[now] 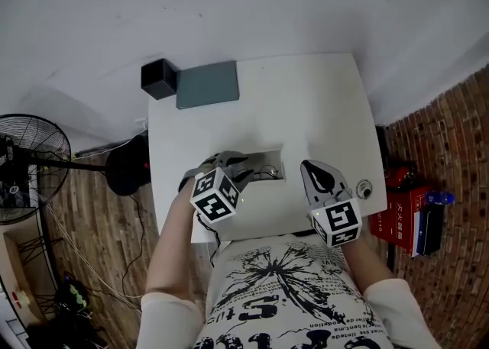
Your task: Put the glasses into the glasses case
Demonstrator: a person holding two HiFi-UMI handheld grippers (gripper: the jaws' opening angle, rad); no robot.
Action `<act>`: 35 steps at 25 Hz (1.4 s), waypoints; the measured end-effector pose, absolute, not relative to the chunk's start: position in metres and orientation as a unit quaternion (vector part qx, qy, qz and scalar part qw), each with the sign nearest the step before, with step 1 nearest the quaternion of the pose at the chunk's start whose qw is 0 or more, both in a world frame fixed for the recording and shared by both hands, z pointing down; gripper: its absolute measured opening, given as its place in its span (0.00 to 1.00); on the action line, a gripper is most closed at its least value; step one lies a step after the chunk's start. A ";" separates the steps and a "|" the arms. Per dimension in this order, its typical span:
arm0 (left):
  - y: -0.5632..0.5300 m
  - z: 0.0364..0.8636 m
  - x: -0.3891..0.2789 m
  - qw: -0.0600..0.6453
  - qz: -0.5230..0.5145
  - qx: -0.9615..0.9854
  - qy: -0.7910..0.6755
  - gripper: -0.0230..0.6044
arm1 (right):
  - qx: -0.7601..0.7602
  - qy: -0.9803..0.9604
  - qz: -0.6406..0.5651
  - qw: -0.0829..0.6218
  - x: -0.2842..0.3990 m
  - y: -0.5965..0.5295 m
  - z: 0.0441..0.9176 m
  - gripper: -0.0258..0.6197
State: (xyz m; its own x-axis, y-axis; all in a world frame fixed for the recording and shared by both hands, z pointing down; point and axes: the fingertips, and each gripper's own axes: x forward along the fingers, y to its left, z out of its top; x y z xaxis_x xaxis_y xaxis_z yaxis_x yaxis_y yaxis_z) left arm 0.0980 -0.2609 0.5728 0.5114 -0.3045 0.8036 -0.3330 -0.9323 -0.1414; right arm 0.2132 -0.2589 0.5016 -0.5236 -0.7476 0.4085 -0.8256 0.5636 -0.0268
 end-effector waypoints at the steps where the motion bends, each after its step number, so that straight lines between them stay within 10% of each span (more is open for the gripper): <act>1: -0.262 0.564 0.095 0.018 0.444 0.873 -0.199 0.25 | 0.457 -0.865 0.107 0.177 0.211 -0.259 0.497 0.06; 10: -0.265 0.485 0.052 0.000 0.316 0.895 -0.315 0.07 | 0.471 -0.863 0.083 0.162 0.180 -0.259 0.459 0.06; 35: -0.242 0.376 -0.036 0.001 0.093 0.849 -0.520 0.06 | 0.461 -0.882 0.021 0.099 0.153 -0.253 0.401 0.06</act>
